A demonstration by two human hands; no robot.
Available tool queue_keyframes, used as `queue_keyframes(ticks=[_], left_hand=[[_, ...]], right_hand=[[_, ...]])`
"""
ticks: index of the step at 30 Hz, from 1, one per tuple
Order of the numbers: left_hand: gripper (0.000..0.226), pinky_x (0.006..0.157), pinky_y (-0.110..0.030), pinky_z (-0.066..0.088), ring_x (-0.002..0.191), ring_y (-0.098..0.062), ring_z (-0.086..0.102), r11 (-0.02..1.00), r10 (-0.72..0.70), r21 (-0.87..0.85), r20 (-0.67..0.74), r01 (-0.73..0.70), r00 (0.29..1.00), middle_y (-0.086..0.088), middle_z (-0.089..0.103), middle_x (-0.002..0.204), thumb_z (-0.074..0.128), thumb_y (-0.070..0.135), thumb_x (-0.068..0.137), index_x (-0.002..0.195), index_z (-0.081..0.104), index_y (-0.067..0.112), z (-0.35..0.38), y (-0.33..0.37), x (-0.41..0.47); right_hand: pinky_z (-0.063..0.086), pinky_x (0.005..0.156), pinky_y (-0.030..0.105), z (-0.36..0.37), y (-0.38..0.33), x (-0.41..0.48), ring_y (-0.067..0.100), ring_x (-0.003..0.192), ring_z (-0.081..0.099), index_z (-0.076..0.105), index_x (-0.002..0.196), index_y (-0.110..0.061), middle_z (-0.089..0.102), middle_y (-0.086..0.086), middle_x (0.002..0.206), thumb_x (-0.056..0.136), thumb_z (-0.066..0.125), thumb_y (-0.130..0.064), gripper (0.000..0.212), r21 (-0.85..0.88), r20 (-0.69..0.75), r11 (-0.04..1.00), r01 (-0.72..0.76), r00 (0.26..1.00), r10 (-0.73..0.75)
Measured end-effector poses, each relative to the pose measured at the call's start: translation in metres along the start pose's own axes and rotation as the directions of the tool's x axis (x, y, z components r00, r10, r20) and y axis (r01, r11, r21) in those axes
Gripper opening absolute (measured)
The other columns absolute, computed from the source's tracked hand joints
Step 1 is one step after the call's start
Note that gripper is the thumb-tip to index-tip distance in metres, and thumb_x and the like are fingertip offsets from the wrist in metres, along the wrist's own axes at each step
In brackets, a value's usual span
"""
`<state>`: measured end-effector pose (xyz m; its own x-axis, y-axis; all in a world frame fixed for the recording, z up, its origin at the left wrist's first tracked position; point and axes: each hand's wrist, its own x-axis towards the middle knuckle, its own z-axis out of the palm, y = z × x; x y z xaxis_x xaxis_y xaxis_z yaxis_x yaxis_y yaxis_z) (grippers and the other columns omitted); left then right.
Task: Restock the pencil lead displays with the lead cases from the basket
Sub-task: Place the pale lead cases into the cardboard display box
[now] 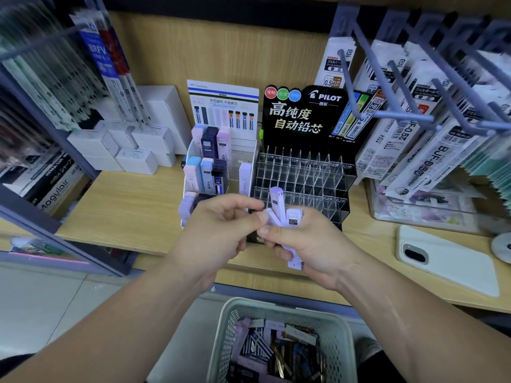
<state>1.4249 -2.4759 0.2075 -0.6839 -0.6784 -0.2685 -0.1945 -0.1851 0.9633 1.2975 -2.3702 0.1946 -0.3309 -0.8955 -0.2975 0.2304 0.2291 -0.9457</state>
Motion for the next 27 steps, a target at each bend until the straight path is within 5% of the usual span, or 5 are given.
queue_keyframes(ticks=[5,11,15,18,27], left_hand=[[0.009,0.045,-0.024,0.029,0.047,-0.013,0.040,0.999,-0.030,-0.022,0.028,0.030,0.999,-0.008,0.051,0.065,0.075,0.005,0.083,0.089,0.076,0.012,-0.008,-0.008,-0.001],[0.006,0.048,-0.025,0.034,0.050,-0.012,0.045,0.999,0.027,-0.035,0.057,-0.025,0.998,-0.006,0.057,0.063,0.072,0.008,0.086,0.091,0.073,0.006,-0.013,-0.008,0.003],[0.003,0.044,-0.024,0.038,0.050,-0.014,0.051,0.992,0.100,-0.079,-0.018,-0.101,0.995,-0.003,0.059,0.060,0.068,0.005,0.089,0.092,0.069,0.005,-0.018,-0.001,0.010],[0.003,0.042,-0.022,0.036,0.045,-0.013,0.048,0.986,0.132,-0.088,-0.077,-0.138,0.988,0.001,0.059,0.055,0.069,0.005,0.089,0.091,0.069,0.007,-0.028,0.013,0.020],[0.007,0.046,-0.020,0.038,0.046,-0.025,0.046,0.843,0.465,0.391,-0.185,-0.369,0.866,0.008,0.052,0.046,0.072,0.019,0.091,0.088,0.071,0.026,-0.047,0.036,0.047]], right_hand=[[0.035,0.048,0.019,0.008,0.001,-0.005,0.009,0.062,0.052,0.066,0.082,-0.010,0.057,0.001,0.070,0.089,0.069,0.003,0.015,0.019,0.055,0.999,-0.050,0.997,0.049],[0.033,0.043,0.018,0.009,-0.010,-0.007,0.013,0.059,0.052,0.073,0.078,-0.011,0.065,0.010,0.077,0.071,0.067,-0.055,0.045,0.181,-0.076,0.972,-0.152,0.983,0.168],[0.029,0.042,0.021,0.009,-0.008,-0.001,0.017,0.057,0.048,0.070,0.064,-0.018,0.061,0.012,0.071,0.072,0.063,-0.066,0.049,0.283,-0.189,0.946,-0.160,0.957,0.218],[0.030,0.045,0.022,0.006,-0.003,0.000,0.015,0.056,0.048,0.069,0.083,-0.011,0.060,0.009,0.072,0.076,0.060,-0.068,0.058,0.206,-0.271,0.967,-0.149,0.941,0.202],[0.031,0.050,0.024,0.003,0.002,-0.001,0.014,0.056,0.049,0.067,0.086,-0.007,0.063,0.007,0.071,0.083,0.057,-0.066,0.059,0.128,-0.302,0.968,-0.216,0.921,0.246]])
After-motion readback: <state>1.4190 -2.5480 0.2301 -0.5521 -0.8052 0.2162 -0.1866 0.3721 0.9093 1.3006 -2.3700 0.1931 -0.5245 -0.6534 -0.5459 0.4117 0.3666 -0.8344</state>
